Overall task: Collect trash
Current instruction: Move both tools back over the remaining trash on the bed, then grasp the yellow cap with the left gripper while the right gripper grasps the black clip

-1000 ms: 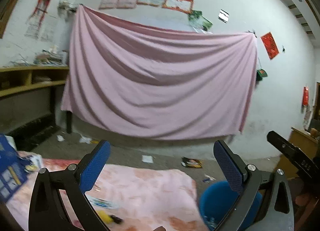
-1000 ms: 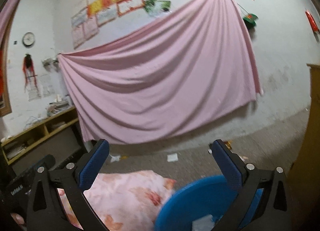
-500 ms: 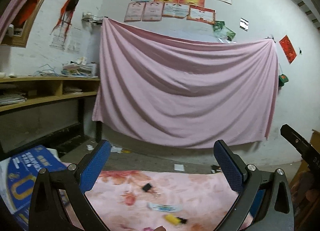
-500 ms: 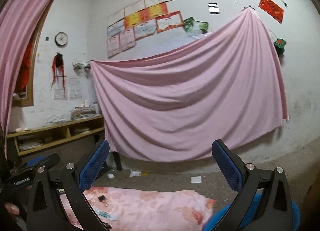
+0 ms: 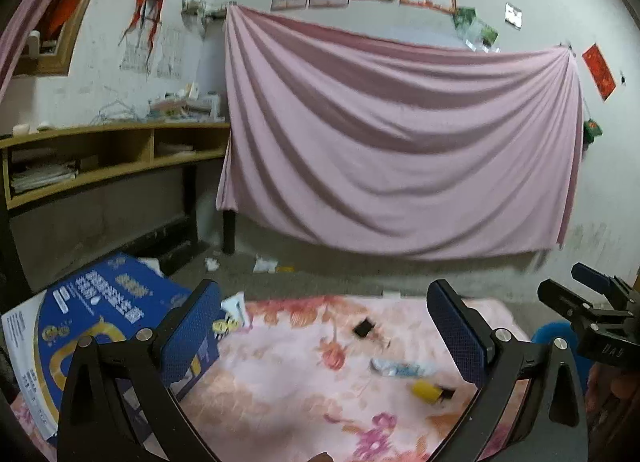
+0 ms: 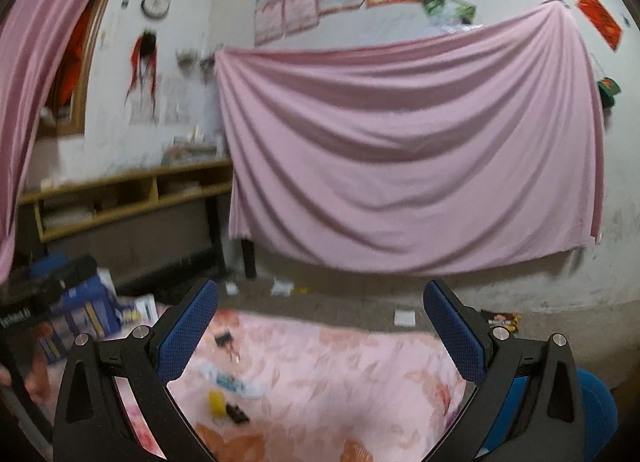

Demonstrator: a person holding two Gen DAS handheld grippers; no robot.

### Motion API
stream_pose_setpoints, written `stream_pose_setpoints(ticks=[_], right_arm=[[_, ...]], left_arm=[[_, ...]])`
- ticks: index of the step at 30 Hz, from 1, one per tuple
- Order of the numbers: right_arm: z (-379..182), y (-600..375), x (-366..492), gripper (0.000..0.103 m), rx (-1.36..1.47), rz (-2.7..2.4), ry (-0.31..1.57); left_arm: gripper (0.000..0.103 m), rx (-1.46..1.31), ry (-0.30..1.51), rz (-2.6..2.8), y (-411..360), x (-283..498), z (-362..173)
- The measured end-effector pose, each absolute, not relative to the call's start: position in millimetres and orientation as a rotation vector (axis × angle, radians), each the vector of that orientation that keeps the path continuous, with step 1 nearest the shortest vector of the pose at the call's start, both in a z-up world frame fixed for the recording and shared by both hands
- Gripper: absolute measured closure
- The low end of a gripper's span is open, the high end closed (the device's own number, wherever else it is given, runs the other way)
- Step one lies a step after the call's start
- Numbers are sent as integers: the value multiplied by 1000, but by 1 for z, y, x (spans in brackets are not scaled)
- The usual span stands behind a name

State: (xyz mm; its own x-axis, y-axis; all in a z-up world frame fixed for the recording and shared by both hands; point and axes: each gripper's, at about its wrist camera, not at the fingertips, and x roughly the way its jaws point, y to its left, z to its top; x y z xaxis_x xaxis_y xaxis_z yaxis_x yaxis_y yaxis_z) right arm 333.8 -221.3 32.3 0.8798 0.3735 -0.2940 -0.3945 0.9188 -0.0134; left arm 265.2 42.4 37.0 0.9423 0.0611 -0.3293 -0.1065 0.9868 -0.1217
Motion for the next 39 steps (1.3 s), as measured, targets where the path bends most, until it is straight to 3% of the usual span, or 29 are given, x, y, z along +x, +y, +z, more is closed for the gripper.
stream_pose_setpoints(ticks=[10,12,18,26,33,39], right_arm=[[-9,-203,360,4,-160,460,583],[-17,-200,363,19,-177,468,635],[-46,-182,369,43,-227,553,798],[-62,-164,372,47,-227,664,896],[-72,-153,382,79,-215,705,947],[-69,-162,381,85,-206,678,939]], left_arm=[[2,-144,604,32,40,298,-11],[2,-156,645,24,41,303,-18],[2,-183,753,23,44,318,-34],[2,-229,831,-29,46,328,-47],[3,-218,855,-80,40,333,-51],[3,-191,865,-154,24,338,-51]])
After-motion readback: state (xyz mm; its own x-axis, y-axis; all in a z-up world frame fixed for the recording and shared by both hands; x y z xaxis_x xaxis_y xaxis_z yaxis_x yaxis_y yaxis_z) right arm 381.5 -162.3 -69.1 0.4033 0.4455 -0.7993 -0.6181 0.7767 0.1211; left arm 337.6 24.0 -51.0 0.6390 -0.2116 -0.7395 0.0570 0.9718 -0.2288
